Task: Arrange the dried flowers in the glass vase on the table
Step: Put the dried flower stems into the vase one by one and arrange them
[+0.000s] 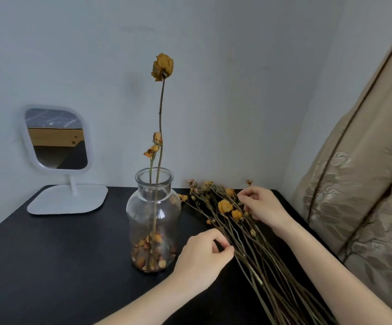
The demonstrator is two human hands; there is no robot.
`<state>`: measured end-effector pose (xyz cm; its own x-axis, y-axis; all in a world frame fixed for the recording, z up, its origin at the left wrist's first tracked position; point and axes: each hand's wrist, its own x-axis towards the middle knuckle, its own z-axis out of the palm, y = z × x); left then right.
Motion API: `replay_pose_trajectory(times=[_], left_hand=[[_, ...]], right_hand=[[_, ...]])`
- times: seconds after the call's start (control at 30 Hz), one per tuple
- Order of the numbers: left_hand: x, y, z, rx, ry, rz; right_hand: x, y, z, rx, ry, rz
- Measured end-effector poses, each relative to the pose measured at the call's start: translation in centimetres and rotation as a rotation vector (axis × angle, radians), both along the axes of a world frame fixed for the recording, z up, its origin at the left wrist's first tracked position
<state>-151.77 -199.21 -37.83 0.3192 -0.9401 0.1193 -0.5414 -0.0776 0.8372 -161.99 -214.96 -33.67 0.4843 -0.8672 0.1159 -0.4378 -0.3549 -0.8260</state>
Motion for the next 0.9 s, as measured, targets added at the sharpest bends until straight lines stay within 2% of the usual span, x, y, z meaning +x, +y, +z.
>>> replay_pose_trajectory(times=[0.1,0.27,0.47,0.63,0.9], left_hand=[[-0.2,-3.2,-2.5,0.122,0.034,0.072],[0.3,-7.5,-4.5,0.206,0.069,0.256],[0.2,-9.7,-5.0,0.305,0.182,0.287],[0.5,-10.0,-5.4,0.302,0.269,0.312],[0.6,-10.3,-5.5,0.292,0.309,0.335]], right_hand=[[-3.0,-1.5,-2.0,0.006,0.172,-0.055],[-5.0,-2.0,-4.3,-0.084,0.370,-0.005],[-4.0,-1.6,-4.9,-0.214,0.474,0.055],[-2.8,-1.3,-5.4,-0.275,0.604,0.083],[-1.7,-1.2,-5.7,-0.306,0.668,-0.002]])
